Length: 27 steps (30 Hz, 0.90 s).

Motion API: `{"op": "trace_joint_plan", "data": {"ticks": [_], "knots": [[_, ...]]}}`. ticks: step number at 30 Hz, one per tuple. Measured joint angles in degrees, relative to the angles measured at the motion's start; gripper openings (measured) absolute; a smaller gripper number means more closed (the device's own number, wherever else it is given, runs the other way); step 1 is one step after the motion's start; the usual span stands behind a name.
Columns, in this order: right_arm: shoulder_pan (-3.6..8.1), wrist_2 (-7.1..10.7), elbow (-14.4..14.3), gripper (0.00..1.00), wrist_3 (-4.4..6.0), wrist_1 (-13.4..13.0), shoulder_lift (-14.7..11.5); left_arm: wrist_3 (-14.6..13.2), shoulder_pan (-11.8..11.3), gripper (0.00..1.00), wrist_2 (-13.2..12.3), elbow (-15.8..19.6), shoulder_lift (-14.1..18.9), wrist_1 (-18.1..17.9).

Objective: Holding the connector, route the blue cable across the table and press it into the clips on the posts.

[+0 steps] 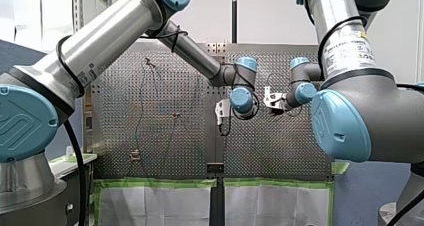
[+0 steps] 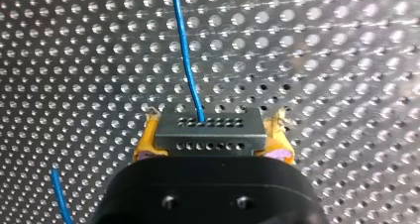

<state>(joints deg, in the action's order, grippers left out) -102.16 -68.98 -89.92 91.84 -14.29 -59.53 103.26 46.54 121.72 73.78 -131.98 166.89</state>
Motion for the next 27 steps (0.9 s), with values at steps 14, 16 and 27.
{"op": "trace_joint_plan", "data": {"ticks": [14, 16, 27], "knots": [[0.42, 1.22, -2.15, 0.0, -0.8, -0.21, -0.72, 1.58, 0.36, 1.0, 4.83, -7.29, -6.94, 1.48], [0.46, 1.3, -2.21, 0.0, -0.83, -0.22, -0.73, 1.74, 0.34, 1.0, 5.2, -8.39, -7.44, 0.63], [0.81, 2.18, -2.19, 0.0, -0.66, -0.36, -0.73, 1.83, -0.2, 1.0, 6.23, -13.22, -8.5, -1.31]]}}
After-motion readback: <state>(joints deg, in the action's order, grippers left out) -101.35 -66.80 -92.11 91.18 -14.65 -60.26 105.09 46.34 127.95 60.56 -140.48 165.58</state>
